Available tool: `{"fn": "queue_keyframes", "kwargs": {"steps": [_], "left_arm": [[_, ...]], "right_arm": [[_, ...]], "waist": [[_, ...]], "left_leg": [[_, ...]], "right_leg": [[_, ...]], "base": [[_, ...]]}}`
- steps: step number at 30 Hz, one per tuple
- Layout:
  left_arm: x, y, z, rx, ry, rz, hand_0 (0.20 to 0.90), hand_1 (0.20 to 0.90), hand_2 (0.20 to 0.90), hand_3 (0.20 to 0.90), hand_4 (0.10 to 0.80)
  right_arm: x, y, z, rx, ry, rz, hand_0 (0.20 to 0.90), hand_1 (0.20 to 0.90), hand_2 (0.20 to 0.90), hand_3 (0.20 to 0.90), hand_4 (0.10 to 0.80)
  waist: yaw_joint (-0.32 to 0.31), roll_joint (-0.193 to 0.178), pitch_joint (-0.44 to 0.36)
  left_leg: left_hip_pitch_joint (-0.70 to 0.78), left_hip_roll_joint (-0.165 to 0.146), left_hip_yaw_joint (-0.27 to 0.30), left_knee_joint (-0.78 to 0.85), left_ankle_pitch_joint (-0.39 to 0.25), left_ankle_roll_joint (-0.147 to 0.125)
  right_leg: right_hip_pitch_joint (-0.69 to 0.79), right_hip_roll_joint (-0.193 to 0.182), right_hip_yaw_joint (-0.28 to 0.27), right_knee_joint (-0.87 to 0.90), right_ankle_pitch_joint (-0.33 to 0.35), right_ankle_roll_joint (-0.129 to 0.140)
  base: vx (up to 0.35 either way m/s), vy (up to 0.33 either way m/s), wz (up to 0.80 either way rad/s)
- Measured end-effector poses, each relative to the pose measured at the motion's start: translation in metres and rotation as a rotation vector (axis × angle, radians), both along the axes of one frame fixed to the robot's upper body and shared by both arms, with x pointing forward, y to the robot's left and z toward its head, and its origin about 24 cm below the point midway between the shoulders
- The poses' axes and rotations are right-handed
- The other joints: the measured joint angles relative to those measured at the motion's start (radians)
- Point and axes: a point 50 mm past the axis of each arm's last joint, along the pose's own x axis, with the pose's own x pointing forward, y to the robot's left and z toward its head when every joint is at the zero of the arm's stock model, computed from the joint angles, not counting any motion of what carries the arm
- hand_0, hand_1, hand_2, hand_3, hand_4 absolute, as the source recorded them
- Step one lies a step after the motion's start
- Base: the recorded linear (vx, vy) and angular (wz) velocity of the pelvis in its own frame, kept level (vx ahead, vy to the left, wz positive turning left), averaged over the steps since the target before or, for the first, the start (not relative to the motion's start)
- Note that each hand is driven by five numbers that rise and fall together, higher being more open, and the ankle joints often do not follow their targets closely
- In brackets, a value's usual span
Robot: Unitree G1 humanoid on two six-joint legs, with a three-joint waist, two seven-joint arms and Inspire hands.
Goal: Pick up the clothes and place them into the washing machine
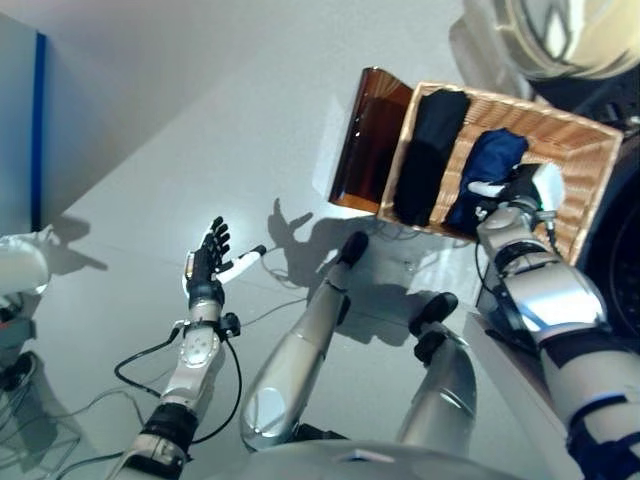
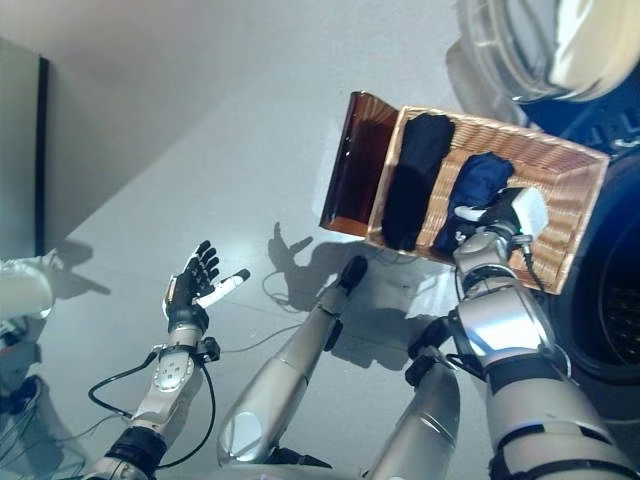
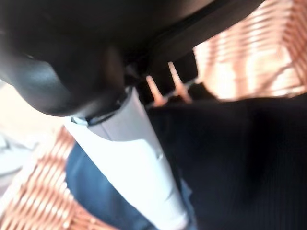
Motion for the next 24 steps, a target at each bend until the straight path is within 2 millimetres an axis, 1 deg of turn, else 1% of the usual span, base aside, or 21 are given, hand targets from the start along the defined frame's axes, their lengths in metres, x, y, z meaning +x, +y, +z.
{"fn": "queue_keyframes", "kwargs": {"steps": [2,5,8,10,17,19,21,22,24], "left_arm": [[0.0,-0.003,0.001,0.0,-0.004,-0.012,0.9,0.9,0.9,0.9,0.8],[0.001,-0.005,0.004,0.0,-0.018,-0.022,0.9,0.9,0.9,0.9,0.8],[0.001,-0.006,0.005,0.002,-0.022,-0.033,0.9,0.9,0.9,0.9,0.8],[0.001,-0.007,0.005,0.002,-0.022,-0.036,0.9,0.9,0.9,0.9,0.8],[0.0,-0.01,0.003,0.008,-0.015,-0.054,0.9,0.9,0.9,0.9,0.8],[-0.001,-0.011,0.002,0.01,-0.009,-0.06,0.9,0.9,0.9,0.9,0.8],[-0.003,-0.01,0.0,0.011,0.0,-0.058,0.9,0.9,0.9,0.9,0.8],[-0.004,-0.009,-0.001,0.012,0.003,-0.056,0.9,0.9,0.9,0.9,0.8],[-0.005,-0.006,-0.005,0.016,0.023,-0.047,0.9,0.9,0.9,0.9,0.8]], "right_arm": [[-0.001,-0.002,0.001,-0.002,-0.002,-0.006,0.2,0.2,0.2,0.2,0.3],[-0.001,-0.003,0.001,0.001,-0.003,-0.01,0.2,0.2,0.2,0.2,0.3],[-0.002,-0.004,0.002,-0.017,-0.005,-0.015,0.2,0.2,0.2,0.2,0.3],[-0.002,-0.005,0.002,-0.022,-0.01,-0.022,0.2,0.2,0.2,0.2,0.3],[-0.001,-0.005,0.006,-0.022,-0.023,-0.019,0.2,0.2,0.2,0.2,0.3],[0.0,-0.004,0.007,-0.016,-0.03,-0.02,0.2,0.2,0.2,0.2,0.3],[0.002,-0.004,0.01,0.0,-0.047,-0.025,0.2,0.2,0.2,0.2,0.3],[0.002,-0.004,0.012,0.013,-0.06,-0.028,0.2,0.2,0.2,0.2,0.3],[0.005,0.001,0.013,0.102,-0.121,-0.037,0.2,0.2,0.2,0.2,0.3]], "waist": [[0.003,0.002,-0.001],[0.005,0.003,-0.001],[0.011,0.005,-0.002],[0.011,0.016,-0.009],[0.003,0.026,-0.016],[-0.012,0.026,-0.016],[-0.014,0.026,-0.016],[-0.018,0.026,-0.016],[-0.037,0.025,-0.015]], "left_leg": [[0.0,-0.005,0.005,0.0,0.0,0.0],[0.0,-0.005,0.005,0.001,-0.001,0.001],[-0.006,-0.006,0.022,0.002,-0.003,0.005],[-0.016,-0.005,0.023,0.012,-0.006,0.008],[-0.019,-0.005,0.03,0.017,-0.006,0.009],[-0.016,-0.003,0.036,0.016,-0.005,0.009],[-0.014,0.001,0.049,0.016,-0.005,0.011],[-0.011,0.006,0.057,0.015,-0.004,0.015],[0.013,0.014,0.075,0.012,-0.003,0.023]], "right_leg": [[-0.01,-0.007,0.006,0.012,-0.007,-0.003],[-0.012,-0.008,0.008,0.012,-0.009,-0.005],[-0.03,-0.009,0.026,0.019,-0.009,-0.005],[-0.036,-0.009,0.031,0.024,-0.009,-0.005],[-0.046,-0.008,0.04,0.03,-0.008,-0.005],[-0.045,-0.004,0.053,0.024,-0.004,0.001],[-0.044,0.003,0.066,0.009,0.008,0.012],[-0.041,0.008,0.069,-0.001,0.015,0.011],[-0.018,0.019,0.089,-0.026,0.036,0.021]], "base": [[0.0,0.0,0.0],[-0.008,0.023,-0.01],[-0.006,0.027,-0.09],[-0.001,0.001,-0.03],[0.0,0.003,-0.01],[0.008,0.012,-0.07],[0.007,0.001,-0.18],[0.027,0.0,-0.31],[0.029,-0.001,-0.3]]}}
